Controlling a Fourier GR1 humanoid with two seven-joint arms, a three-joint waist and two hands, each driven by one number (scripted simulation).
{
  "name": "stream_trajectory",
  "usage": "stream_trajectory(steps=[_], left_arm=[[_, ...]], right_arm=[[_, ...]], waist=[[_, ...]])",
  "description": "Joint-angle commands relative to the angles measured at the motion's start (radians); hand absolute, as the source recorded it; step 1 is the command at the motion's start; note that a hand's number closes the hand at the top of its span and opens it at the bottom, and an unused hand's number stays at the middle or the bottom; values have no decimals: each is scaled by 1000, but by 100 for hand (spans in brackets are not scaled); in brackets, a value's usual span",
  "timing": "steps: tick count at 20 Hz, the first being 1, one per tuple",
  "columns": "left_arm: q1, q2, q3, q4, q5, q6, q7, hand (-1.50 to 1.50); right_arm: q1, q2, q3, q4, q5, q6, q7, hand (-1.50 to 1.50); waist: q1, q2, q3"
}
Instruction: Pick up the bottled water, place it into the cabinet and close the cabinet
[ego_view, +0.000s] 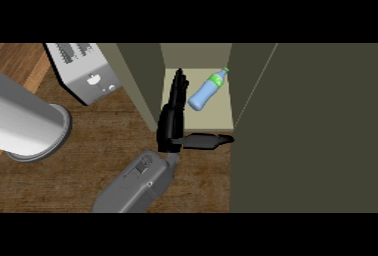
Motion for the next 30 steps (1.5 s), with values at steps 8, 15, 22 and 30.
stream_trajectory(steps=[8, 15, 22, 30], left_arm=[[380, 88, -193, -383, -51, -20, 4, 150], [538, 223, -255, -574, -81, -32, 6, 150], [672, 429, -176, -693, -37, -136, -21, 150], [774, 616, -22, -872, 53, -217, -15, 150]], right_arm=[[-50, -17, -16, -113, -19, -24, 76, 150], [42, -39, 43, -201, 27, 81, 94, 150], [58, -83, 95, -213, 83, 156, 117, 150], [54, -75, 144, -287, 104, 218, 85, 150]], waist=[[10, 5, 1], [-2, 2, 0], [6, 2, -2], [3, -4, -4]])
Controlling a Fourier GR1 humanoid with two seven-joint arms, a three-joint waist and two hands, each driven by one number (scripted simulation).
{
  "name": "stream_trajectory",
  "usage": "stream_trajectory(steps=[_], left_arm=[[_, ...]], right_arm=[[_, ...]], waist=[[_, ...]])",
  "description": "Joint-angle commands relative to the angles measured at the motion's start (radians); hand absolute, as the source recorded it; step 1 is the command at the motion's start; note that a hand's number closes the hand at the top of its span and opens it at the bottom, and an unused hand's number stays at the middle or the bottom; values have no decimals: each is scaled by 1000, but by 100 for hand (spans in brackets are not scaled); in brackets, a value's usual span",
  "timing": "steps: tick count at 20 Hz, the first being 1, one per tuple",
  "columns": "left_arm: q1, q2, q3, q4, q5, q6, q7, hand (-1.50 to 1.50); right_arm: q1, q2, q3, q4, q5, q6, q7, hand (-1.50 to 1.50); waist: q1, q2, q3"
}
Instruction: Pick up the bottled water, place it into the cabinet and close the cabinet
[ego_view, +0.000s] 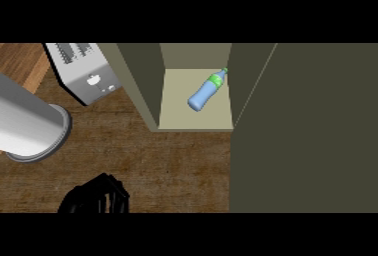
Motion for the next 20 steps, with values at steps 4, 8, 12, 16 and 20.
stream_trajectory(steps=[4, 8, 12, 16, 20], left_arm=[[94, 109, 113, -104, 101, -94, -18, -150], [141, 191, 220, -133, 150, -128, -27, -150], [209, 230, 263, -160, 178, -155, -43, -150], [247, 269, 308, -160, 217, -209, -46, -150], [286, 295, 349, -176, 251, -242, -53, -150]], right_arm=[[8, -6, 15, -318, 104, -20, 37, 150], [2, -10, 99, -308, 140, -13, 64, 150], [-41, -29, 151, -320, 154, -27, 86, 150], [-111, -69, 207, -310, 170, -30, 125, 150], [-187, -77, 285, -289, 197, -44, 157, 150]], waist=[[-3, -6, -5], [5, -5, -4], [24, -14, -9], [35, -11, -14], [44, -18, -16]])
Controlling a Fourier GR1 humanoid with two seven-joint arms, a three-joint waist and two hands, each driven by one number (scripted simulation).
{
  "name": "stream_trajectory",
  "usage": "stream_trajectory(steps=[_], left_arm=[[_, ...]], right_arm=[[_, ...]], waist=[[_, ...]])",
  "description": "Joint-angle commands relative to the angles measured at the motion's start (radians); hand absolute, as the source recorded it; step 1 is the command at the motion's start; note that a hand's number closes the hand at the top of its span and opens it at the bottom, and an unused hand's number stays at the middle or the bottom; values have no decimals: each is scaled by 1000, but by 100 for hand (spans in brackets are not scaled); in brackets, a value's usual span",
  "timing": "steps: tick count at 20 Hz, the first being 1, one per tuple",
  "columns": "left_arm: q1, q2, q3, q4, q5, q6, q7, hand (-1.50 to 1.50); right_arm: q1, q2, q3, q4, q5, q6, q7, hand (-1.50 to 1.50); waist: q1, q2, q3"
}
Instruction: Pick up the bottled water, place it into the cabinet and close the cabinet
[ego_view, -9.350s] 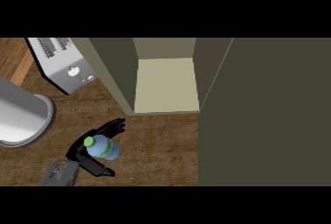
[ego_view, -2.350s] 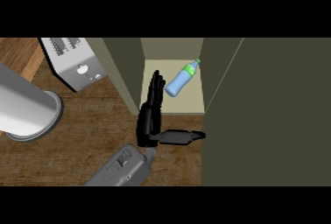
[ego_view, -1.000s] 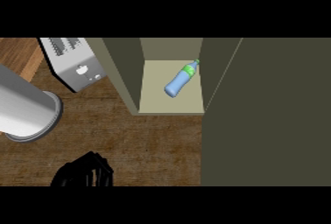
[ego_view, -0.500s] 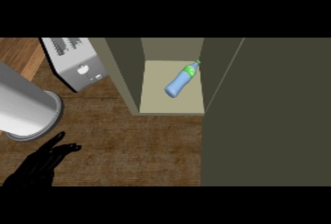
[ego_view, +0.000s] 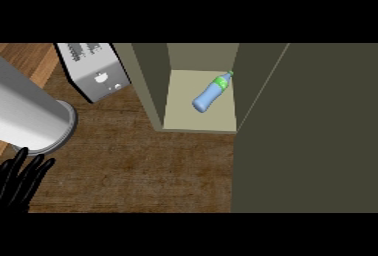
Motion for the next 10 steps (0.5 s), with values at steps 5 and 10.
stream_trajectory(steps=[5, 10], left_arm=[[73, 60, 82, -10, 73, -87, -8, -150], [120, 85, 117, 1, 77, -117, -26, -150]], right_arm=[[-151, -46, 92, -251, 161, -77, 143, 150], [-245, -32, 184, -216, 168, -159, 211, 150]], waist=[[20, -7, -6], [22, -12, -8]])
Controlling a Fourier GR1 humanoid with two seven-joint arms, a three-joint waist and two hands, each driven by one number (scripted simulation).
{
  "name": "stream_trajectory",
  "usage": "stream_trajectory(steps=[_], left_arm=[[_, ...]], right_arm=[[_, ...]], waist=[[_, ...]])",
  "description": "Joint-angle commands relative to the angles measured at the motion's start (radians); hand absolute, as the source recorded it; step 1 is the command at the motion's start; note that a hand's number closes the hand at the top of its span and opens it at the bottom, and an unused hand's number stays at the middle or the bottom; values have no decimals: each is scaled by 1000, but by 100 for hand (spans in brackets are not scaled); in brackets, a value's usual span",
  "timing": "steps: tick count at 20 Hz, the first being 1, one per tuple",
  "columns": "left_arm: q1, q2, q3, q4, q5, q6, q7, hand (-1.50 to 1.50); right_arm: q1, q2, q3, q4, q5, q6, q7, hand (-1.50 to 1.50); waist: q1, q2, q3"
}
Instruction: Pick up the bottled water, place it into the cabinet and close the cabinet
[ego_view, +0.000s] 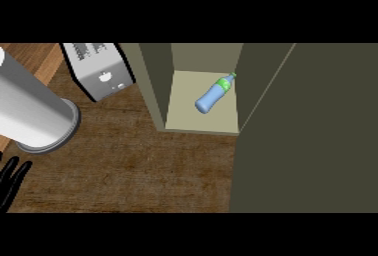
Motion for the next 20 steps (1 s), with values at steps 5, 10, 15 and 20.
stream_trajectory(steps=[5, 10, 15, 20], left_arm=[[75, 43, 60, 20, 36, -72, -16, -150], [100, 63, 98, 25, 43, -111, -35, -150], [118, 87, 151, 24, 82, -163, -43, -150], [139, 96, 180, 34, 84, -200, -62, -150]], right_arm=[[-147, 37, 147, -191, 141, -181, 165, 150], [-279, 101, 247, -130, 156, -295, 241, 150], [-444, 182, 317, -67, 157, -401, 317, 150], [-599, 285, 357, 12, 177, -516, 391, 150]], waist=[[9, 2, 0], [25, 2, -1], [50, 8, 1], [62, 13, 2]])
